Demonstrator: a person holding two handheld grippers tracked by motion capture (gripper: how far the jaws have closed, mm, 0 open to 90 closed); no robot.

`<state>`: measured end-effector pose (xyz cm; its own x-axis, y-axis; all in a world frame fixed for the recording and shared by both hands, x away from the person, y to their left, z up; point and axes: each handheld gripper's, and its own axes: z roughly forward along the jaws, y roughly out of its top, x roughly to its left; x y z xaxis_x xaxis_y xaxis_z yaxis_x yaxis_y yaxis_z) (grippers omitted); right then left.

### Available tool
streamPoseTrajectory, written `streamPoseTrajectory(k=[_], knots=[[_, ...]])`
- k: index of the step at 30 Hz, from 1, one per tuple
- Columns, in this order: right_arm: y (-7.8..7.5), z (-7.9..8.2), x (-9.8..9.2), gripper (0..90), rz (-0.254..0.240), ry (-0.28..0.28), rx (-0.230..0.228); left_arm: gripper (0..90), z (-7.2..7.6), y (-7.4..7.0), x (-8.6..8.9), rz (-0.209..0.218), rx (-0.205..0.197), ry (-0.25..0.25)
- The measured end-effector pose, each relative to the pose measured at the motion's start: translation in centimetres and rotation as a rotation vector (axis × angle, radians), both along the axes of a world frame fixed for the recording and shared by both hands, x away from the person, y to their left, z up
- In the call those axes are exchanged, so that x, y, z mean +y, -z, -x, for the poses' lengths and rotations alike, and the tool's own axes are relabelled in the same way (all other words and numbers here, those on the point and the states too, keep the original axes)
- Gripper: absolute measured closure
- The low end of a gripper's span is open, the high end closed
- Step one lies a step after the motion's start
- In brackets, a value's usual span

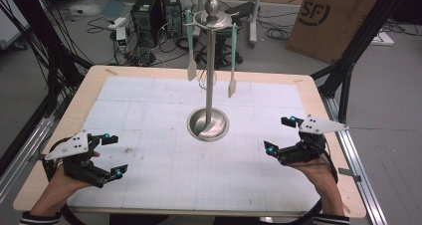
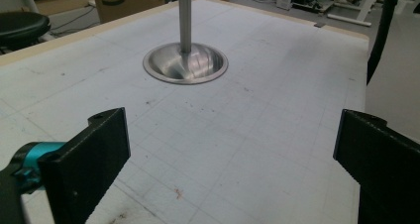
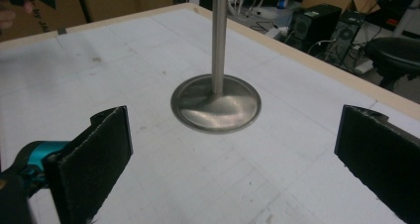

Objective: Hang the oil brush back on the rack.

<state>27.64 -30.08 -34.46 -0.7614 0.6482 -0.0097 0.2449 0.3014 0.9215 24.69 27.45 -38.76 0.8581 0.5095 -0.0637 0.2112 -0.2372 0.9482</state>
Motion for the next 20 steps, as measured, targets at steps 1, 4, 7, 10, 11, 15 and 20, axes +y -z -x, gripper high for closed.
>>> streamPoseTrajectory(k=[1,4,7,10,11,15,20], knots=[[0.4,0.1,-0.1,0.2,0.002,0.004,-0.007,1.7,0.0,0.1,0.1,0.003,0.001,-0.003],[1.5,0.4,-0.5,0.2,-0.022,0.007,0.002,1.7,0.0,0.4,0.3,-0.001,0.001,-0.014],[2.6,0.6,-1.1,0.2,-0.034,0.027,0.015,1.7,0.1,0.5,0.4,-0.002,-0.007,-0.015],[3.0,0.5,-1.5,0.2,-0.018,0.042,0.029,1.7,0.1,0.8,0.3,-0.022,-0.005,-0.016],[3.0,0.5,-1.6,0.2,-0.023,0.041,0.027,1.7,0.1,0.8,0.3,-0.024,-0.008,-0.019],[3.4,0.6,-1.9,0.2,-0.032,0.054,0.03,1.7,0.1,0.8,0.5,-0.005,-0.009,-0.027],[3.7,0.5,-2.0,0.2,-0.03,0.056,0.038,1.7,0.2,0.8,0.5,-0.01,-0.014,-0.025]])
